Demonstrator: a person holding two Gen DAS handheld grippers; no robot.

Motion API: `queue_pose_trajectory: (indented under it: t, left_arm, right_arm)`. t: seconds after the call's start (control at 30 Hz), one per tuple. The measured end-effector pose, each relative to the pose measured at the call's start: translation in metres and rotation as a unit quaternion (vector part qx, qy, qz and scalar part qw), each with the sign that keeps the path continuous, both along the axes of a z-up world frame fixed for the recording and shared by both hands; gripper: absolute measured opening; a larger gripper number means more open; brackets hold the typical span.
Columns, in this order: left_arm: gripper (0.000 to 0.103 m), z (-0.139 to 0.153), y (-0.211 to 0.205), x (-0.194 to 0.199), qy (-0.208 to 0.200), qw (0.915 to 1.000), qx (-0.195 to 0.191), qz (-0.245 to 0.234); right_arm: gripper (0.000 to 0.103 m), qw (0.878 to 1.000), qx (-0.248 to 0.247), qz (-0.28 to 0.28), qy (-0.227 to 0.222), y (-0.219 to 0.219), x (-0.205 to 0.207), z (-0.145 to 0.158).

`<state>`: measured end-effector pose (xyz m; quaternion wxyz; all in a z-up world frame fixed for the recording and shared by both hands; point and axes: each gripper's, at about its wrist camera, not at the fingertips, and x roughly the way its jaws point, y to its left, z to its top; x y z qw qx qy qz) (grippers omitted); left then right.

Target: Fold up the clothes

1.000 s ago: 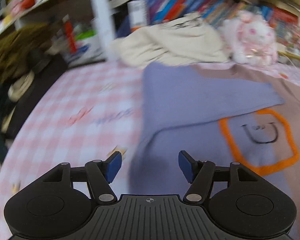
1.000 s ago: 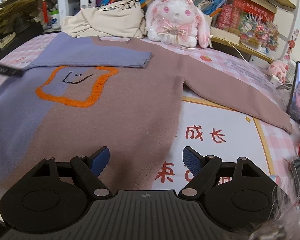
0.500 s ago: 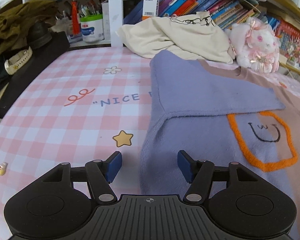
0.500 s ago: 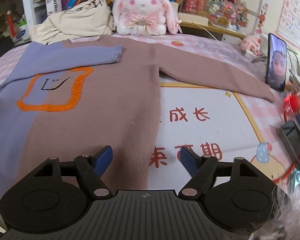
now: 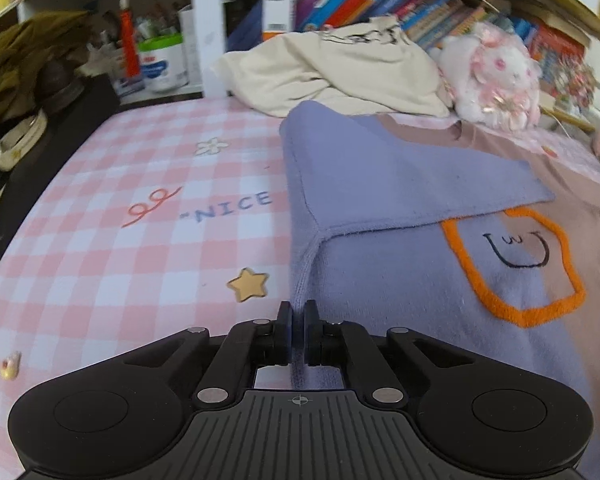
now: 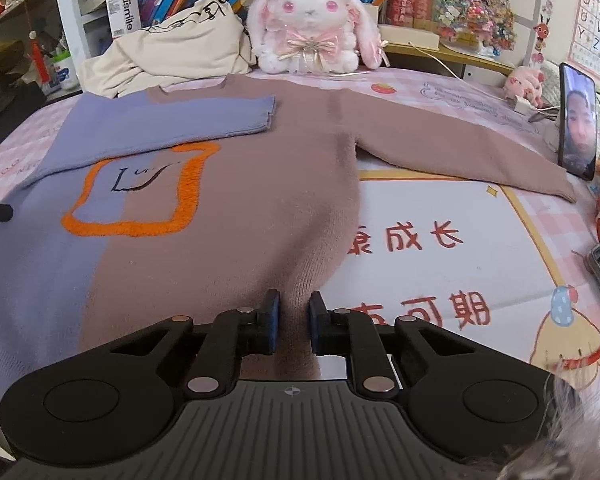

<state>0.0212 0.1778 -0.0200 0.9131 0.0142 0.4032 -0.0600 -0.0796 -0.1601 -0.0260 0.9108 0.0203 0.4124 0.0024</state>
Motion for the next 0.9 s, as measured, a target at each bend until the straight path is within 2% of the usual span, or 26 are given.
queue_pose_trajectory:
  t: [0.2,0.4,0.6,0.67,0.7,0.73,0.8,0.83,0.87,0.9]
  left_arm:
    - [0.004,0.000,0.018,-0.002,0.001,0.9997,-0.016,0.018]
    - [0.005,0.000,0.028,-0.002,-0.006,0.9995,-0.011,0.030]
    - [0.005,0.004,0.029,-0.006,-0.008,0.9992,-0.008,0.038]
    - [0.012,0.005,0.030,-0.007,-0.009,0.9991,-0.008,0.041]
    - [0.013,0.006,0.030,-0.008,-0.009,0.9990,-0.007,0.042]
    - [0.017,0.006,0.031,-0.008,-0.009,0.9990,-0.007,0.043]
    - [0.018,0.009,0.031,-0.011,-0.013,0.9989,-0.008,0.045]
    - [0.024,0.013,0.029,-0.020,-0.023,0.9987,-0.015,0.042]
    - [0.041,0.016,0.027,-0.027,-0.032,0.9985,-0.020,0.039]
    - [0.051,0.017,0.022,-0.033,-0.039,0.9985,-0.017,0.035]
  right_arm:
    - [0.014,1.000,-0.014,0.016,-0.005,0.012,0.003,-0.001]
    - [0.014,0.999,-0.030,0.042,-0.012,0.025,0.007,-0.003]
    - [0.014,0.998,-0.043,0.041,-0.017,0.032,0.012,-0.005]
    - [0.016,0.999,-0.039,0.034,-0.015,0.031,0.011,-0.004]
    - [0.024,0.999,-0.037,0.028,-0.014,0.030,0.010,-0.003]
    - [0.037,0.999,-0.035,0.023,-0.012,0.029,0.008,-0.002]
    - [0.045,0.999,-0.035,0.016,-0.017,0.027,0.002,0.001]
    - [0.049,0.999,-0.034,0.013,-0.019,0.027,-0.001,0.003]
    - [0.052,0.999,-0.034,0.010,-0.022,0.026,-0.004,0.005]
    - [0.059,0.999,-0.037,0.005,-0.025,0.025,-0.007,0.007]
